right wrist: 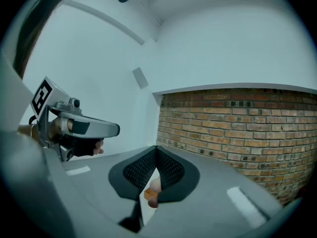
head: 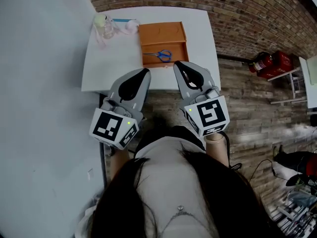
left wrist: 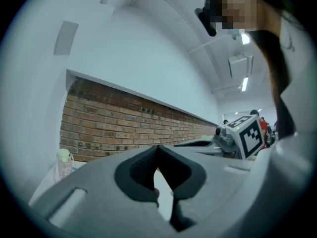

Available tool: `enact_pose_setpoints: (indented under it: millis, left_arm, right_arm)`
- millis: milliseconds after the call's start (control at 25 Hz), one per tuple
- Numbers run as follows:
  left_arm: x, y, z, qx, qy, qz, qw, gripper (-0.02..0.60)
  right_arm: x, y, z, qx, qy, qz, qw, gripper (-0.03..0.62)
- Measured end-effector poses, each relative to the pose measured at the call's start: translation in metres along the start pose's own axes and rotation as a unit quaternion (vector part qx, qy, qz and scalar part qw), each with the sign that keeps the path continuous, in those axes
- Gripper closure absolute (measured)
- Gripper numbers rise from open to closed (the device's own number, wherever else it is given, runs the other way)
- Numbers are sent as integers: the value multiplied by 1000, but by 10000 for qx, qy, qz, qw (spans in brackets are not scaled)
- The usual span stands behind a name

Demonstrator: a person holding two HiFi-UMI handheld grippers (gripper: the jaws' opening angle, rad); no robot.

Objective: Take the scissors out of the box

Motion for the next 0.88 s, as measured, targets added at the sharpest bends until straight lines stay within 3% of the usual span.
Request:
enact_pose_setpoints:
  millis: [880]
  left_arm:
    - [-1,28,-41,113,-61,118,9998,581]
  right_arm:
    - [12,42,19,-149,-107,-290,9994,586]
Point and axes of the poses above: the fingertips, and each gripper's own axes: y forward along the fingers, z to its right, x out of its underside, the point moved 8 cm from there along -y, backward along the fingers, and after that the axes turned 2 degrees about z, right-handed, at the moved point
